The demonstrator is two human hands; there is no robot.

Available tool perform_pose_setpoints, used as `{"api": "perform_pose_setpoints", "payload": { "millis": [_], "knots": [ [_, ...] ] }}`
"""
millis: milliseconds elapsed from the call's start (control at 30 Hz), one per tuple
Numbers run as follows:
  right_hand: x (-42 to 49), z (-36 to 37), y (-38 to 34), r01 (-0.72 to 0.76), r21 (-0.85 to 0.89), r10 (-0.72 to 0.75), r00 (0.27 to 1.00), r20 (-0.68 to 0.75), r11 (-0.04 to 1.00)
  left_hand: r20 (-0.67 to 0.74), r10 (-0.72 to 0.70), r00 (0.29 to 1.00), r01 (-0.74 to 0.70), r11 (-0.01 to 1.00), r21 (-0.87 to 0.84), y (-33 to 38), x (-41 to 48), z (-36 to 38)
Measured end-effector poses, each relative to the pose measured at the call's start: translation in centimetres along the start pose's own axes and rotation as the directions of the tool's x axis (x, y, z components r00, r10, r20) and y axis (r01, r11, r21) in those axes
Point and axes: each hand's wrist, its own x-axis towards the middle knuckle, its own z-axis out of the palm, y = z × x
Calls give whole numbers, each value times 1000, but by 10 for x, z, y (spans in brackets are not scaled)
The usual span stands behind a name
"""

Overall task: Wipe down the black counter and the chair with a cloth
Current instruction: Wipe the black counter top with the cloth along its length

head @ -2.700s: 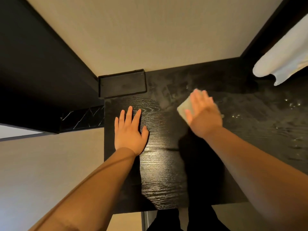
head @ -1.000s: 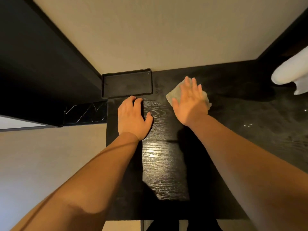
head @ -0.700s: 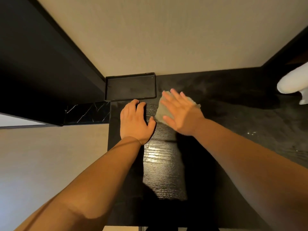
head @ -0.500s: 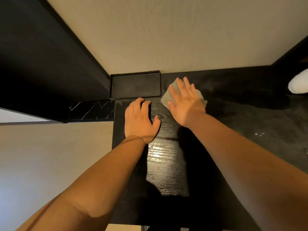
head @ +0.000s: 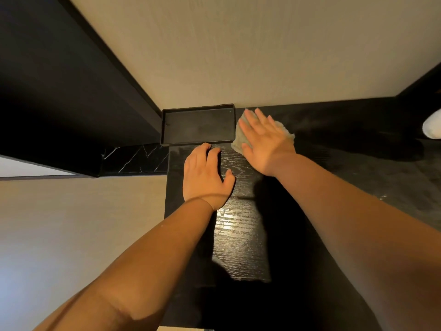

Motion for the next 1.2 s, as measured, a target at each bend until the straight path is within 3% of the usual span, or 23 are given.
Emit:
{"api": "perform_pose_setpoints", "payload": {
  "millis": [100,267,367,500,667,800,900,1033,1200],
  "knots": [
    [-35,7,-10,68,38,-63,992,-110,997,19,-15,1000,14,1000,14,1,1,-1],
    [-49,6,0,167,18,-167,985,-41,986,22,-13,1000,13,1000,13,0,2,1],
    [-9,3,10,152,26,-150,986,-78,988,7,-9,1000,9,1000,13,-1,2,2],
    [22,-6,12,111,-18,-110,993,33,994,3,-6,1000,6,1000,11,0,3,1],
    [-25,11,1,84,94,-67,983,-173,992,25,-21,999,20,1000,22,1,2,0],
    [-15,10,4,118,108,-105,987,-123,987,23,-22,999,22,1000,19,1,3,1],
    [17,-5,9,94,54,-94,995,11,994,16,-15,1000,15,1000,7,1,3,0],
    [19,-10,15,98,67,-100,994,39,993,22,-29,999,29,1000,-10,1,2,1],
    [-28,-2,43,69,65,-62,993,-98,996,46,-63,997,64,998,-21,3,0,-2]
  ]
}}
